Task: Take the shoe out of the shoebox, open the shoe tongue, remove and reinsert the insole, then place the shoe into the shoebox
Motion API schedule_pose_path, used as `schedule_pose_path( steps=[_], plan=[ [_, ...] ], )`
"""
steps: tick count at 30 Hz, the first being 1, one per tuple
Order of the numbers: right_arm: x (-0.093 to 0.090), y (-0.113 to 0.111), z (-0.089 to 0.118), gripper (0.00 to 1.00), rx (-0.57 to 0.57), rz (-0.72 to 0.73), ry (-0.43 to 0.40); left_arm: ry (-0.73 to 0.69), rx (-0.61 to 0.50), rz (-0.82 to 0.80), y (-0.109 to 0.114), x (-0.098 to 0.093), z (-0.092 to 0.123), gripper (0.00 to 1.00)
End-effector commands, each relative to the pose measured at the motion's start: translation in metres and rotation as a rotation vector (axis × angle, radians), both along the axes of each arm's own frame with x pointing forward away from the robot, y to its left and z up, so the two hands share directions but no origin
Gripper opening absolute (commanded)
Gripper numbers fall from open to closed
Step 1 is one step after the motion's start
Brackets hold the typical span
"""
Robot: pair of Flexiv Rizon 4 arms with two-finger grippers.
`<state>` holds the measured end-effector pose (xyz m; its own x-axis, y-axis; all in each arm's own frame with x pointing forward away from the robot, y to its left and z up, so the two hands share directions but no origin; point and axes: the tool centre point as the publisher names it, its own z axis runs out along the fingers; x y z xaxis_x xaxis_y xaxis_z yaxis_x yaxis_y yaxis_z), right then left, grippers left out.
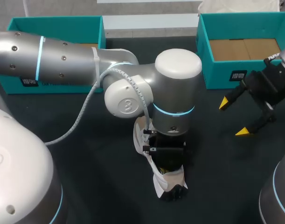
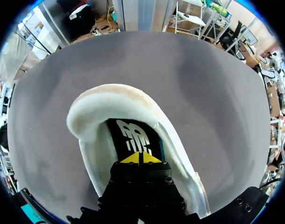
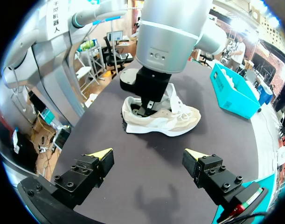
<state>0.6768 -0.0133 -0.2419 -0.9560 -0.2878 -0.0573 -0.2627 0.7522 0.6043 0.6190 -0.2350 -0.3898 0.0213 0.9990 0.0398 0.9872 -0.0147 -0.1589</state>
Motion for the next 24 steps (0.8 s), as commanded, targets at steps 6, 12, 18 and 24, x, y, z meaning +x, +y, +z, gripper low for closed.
schedule_pose_path(
  steps=[6,12,18,24],
  plan=[
    [0.0,0.0,0.0,1.0,-0.003,-0.001,0.0,0.07,0.037,-0.059,0.009,-0.011,0.028,0.0],
    [0.0,0.0,0.0,1.0,-0.003,-0.001,0.0,0.169,0.024,-0.082,0.009,-0.027,0.032,0.0],
    [0.0,0.0,0.0,1.0,-0.003,-0.001,0.0,0.176,-0.009,-0.076,0.004,-0.03,0.021,0.0],
    [0.0,0.0,0.0,1.0,-0.003,-0.001,0.0,0.215,-0.027,-0.086,-0.002,-0.036,0.014,0.0]
  ],
)
